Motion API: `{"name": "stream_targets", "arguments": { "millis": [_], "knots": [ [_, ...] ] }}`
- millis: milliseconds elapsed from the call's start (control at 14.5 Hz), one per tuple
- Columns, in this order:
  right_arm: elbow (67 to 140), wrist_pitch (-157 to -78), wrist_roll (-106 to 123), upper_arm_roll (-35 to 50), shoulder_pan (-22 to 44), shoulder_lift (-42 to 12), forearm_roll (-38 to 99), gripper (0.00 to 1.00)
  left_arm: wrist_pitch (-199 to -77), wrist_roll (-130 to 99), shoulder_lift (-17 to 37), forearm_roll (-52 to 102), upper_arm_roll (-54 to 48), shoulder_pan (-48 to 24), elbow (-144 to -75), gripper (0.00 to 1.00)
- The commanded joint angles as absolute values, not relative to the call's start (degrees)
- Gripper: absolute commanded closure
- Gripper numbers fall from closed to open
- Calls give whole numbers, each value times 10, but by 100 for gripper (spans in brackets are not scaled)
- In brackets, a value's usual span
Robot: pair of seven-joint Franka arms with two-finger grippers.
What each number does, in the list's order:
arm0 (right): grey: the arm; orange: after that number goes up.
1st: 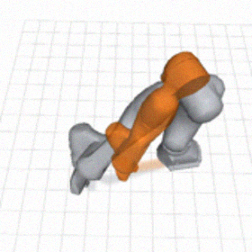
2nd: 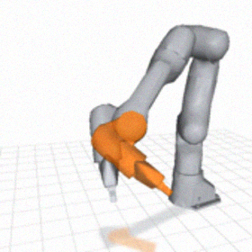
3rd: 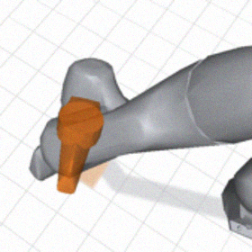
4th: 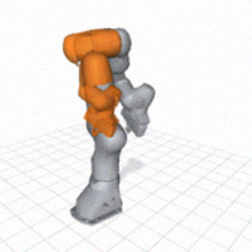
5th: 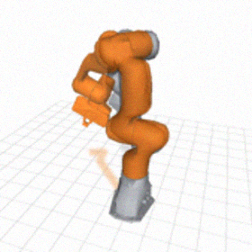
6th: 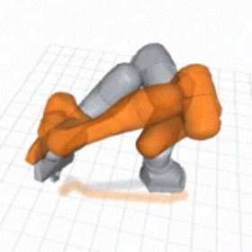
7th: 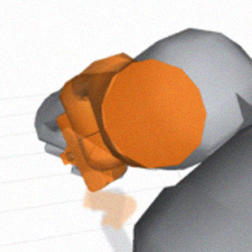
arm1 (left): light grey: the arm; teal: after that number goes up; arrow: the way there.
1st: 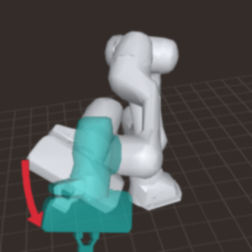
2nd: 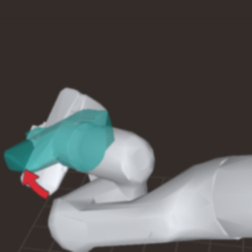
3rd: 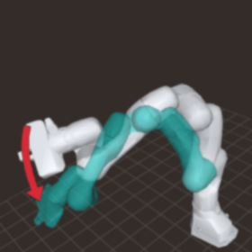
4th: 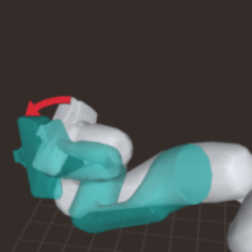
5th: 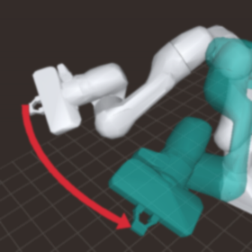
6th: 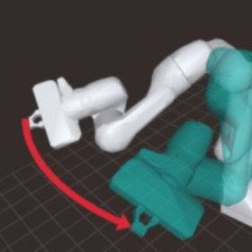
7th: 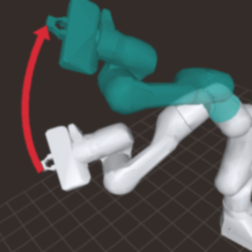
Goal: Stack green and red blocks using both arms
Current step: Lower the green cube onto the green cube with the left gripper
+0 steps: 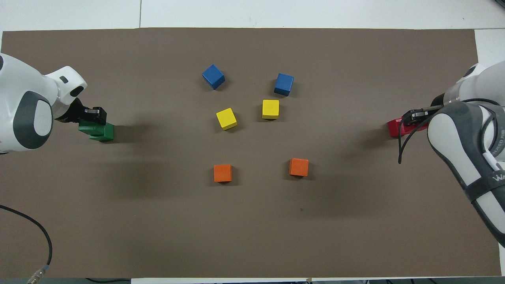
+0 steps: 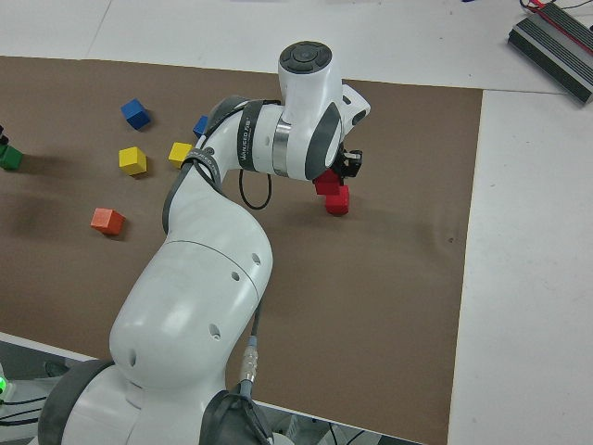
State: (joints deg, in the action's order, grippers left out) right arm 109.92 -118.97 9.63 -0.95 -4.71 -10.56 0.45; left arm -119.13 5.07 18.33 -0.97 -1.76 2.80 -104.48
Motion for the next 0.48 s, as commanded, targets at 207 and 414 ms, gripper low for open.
{"name": "stream_targets", "arguments": {
  "millis": [207,414],
  "knots": [
    [1115,-1232,109,-2,-66,-118,1,100,-1207,60,167,-2,-19,39,-1069,100],
    [1115,-1239,107,-2,-65,-121,1,100,-1246,52,160,-2,-19,35,-1099,0]
  ]
}}
